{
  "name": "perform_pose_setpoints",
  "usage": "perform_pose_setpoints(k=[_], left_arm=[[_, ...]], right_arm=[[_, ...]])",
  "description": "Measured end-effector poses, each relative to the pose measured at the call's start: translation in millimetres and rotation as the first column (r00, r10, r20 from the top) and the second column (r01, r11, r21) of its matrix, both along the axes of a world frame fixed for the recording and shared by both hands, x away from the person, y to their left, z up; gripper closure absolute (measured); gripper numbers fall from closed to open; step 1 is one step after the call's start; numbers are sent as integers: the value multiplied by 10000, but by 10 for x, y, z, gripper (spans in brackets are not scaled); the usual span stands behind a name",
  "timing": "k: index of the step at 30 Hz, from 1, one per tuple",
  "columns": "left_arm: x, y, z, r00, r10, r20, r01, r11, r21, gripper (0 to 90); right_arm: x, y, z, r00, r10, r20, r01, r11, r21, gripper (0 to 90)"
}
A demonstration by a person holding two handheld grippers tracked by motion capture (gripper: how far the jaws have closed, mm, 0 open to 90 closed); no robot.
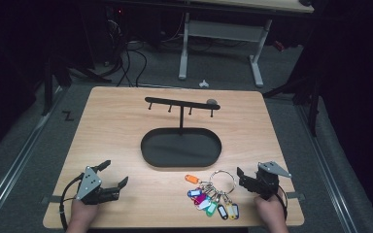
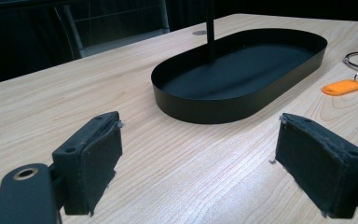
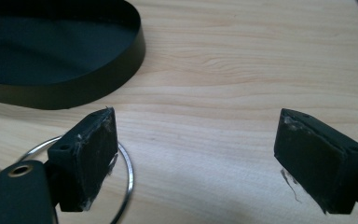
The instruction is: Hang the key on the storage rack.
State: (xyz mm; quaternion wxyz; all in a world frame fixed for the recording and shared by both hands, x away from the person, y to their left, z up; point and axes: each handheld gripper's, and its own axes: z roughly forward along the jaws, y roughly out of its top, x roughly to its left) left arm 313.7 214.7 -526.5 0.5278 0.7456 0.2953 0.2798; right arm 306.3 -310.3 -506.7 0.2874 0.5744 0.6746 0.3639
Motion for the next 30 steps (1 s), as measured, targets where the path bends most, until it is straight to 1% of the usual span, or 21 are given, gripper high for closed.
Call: perform_pose_setpoints(k=[1, 2, 4, 5, 7, 8, 11, 12, 13, 14, 16, 17, 18, 19, 20, 21, 22, 24, 27, 29, 30], left_arm=[[-3, -2, -1, 10000, -10, 21, 10, 10000, 23, 150], [-7, -5, -1, 10000, -24, 33, 24, 10000, 43, 150], [-14, -9, -3, 10000, -52, 79, 51, 10000, 77, 150], [-17, -10, -4, 9999, -68, 97, 67, 9999, 99, 150], [-17, -8, -3, 9999, -58, 93, 57, 9999, 82, 150], [-17, -8, -3, 9999, -58, 93, 57, 9999, 82, 150], [-9, -4, -2, 10000, -37, 50, 36, 10000, 65, 150], [-7, -4, -2, 10000, -40, 40, 39, 10000, 61, 150], [-7, -4, -2, 10000, -40, 40, 39, 10000, 61, 150], [-7, -5, -2, 10000, -59, 37, 59, 10000, 75, 150], [-9, -5, -2, 10000, -71, 42, 71, 9999, 78, 150], [-10, -5, -2, 10000, -88, 47, 87, 9999, 84, 150], [-11, -5, -2, 9999, -90, 51, 89, 9999, 84, 150], [-11, -5, -2, 9999, -91, 49, 90, 9999, 86, 150], [-11, -5, -2, 9999, -94, 51, 94, 9999, 84, 150], [-12, -5, -2, 9999, -100, 55, 100, 9999, 85, 150], [-13, -5, -2, 9999, -112, 63, 111, 9999, 90, 150], [-14, -7, -4, 9999, -105, 88, 105, 9999, 73, 150], [-16, -5, -4, 9999, -109, 102, 109, 9999, 52, 150], [-16, -2, -3, 9999, -121, 76, 121, 9999, 75, 150], [-16, -3, -3, 9999, -117, 88, 116, 9999, 61, 150]], right_arm=[[0, 3, 41, 9998, 50, -210, -47, 9999, 126, 138], [0, 12, 119, 9975, 365, -605, -350, 9991, 258, 135], [7, 10, 134, 9962, 498, -719, -490, 9987, 121, 135], [23, 10, 166, 9926, 653, -1021, -661, 9978, -45, 135], [49, -3, 168, 9866, 820, -1409, -830, 9965, -12, 134], [49, -3, 168, 9866, 820, -1409, -830, 9965, -12, 134], [95, 16, 189, 9767, 840, -1976, -896, 9958, -194, 135], [113, 44, 217, 9697, 903, -2268, -1011, 9942, -362, 135], [113, 44, 217, 9697, 903, -2268, -1011, 9942, -362, 135], [136, 72, 249, 9594, 1003, -2636, -1182, 9916, -530, 135], [145, 83, 260, 9558, 1048, -2746, -1269, 9899, -638, 135], [154, 98, 277, 9507, 1076, -2909, -1349, 9880, -753, 135], [177, 114, 315, 9407, 1194, -3176, -1555, 9837, -906, 135], [177, 114, 315, 9407, 1194, -3176, -1555, 9837, -906, 135], [213, 119, 358, 9266, 1313, -3525, -1773, 9789, -1014, 136], [213, 119, 358, 9266, 1313, -3525, -1773, 9789, -1014, 136], [229, 118, 370, 9212, 1340, -3652, -1857, 9764, -1101, 136], [276, 116, 424, 9016, 1399, -4093, -2087, 9695, -1285, 136], [341, 137, 551, 8817, 1687, -4406, -2535, 9570, -1410, 148], [366, 169, 583, 8546, 2201, -4704, -3163, 9390, -1352, 152], [366, 169, 583, 8546, 2201, -4704, -3163, 9390, -1352, 152]])
